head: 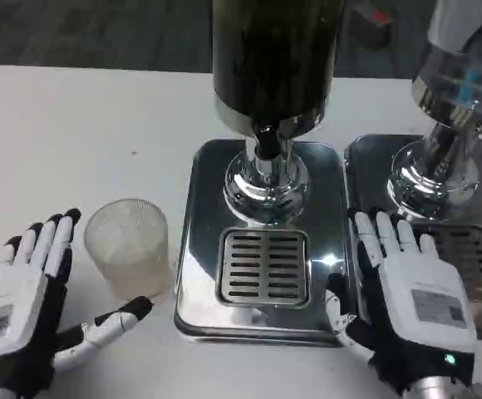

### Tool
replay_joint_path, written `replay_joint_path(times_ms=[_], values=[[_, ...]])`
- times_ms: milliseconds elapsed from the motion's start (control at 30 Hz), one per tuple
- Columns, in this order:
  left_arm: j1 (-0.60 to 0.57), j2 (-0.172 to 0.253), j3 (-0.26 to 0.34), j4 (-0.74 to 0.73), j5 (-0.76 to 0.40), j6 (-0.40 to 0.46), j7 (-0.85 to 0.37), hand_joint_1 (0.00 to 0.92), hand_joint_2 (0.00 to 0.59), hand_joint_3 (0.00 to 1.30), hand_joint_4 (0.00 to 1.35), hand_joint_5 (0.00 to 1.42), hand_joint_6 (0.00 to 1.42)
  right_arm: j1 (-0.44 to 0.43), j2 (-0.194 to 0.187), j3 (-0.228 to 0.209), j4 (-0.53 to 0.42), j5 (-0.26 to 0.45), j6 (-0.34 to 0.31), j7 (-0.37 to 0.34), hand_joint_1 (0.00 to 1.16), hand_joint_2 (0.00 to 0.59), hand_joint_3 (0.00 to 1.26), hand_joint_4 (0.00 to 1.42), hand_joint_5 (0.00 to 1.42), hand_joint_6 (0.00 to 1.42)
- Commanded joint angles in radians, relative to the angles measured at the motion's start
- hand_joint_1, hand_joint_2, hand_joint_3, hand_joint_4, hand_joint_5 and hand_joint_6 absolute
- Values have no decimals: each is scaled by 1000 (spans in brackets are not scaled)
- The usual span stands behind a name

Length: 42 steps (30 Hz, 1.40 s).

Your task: Grasp the cup under the faucet to collect the drink, then remove the cup.

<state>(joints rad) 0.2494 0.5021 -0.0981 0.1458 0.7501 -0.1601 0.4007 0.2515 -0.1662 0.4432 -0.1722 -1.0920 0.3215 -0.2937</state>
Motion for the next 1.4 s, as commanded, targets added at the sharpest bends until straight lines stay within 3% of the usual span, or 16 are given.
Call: replay_joint_path(times_ms=[33,467,633,933,1100,1400], values=[[6,0,6,-2,-7,6,3,0,55,0,0,0,0,-4,4,-5,9,12,-2,-7,423,545,54,0,0,0],[15,-11,34,-4,-55,-20,16,0,50,0,0,0,0,-8,-4,-6,6,21,-2,0,425,548,54,0,0,0],[12,-13,57,23,-97,-85,54,0,4,0,0,0,0,-4,-18,-12,-14,14,1,16,428,551,54,0,0,0],[-79,5,70,240,-210,-329,76,0,0,0,0,0,0,-1,-12,-12,-22,10,9,23,427,547,57,0,0,0],[-146,-7,62,399,-289,-438,32,0,0,0,0,0,0,-3,-12,-18,-20,29,-2,27,258,540,72,0,0,0],[-255,-18,21,565,-295,-501,-13,56,4,0,0,0,0,2,-11,-21,-27,42,-7,34,131,543,78,0,0,0]])
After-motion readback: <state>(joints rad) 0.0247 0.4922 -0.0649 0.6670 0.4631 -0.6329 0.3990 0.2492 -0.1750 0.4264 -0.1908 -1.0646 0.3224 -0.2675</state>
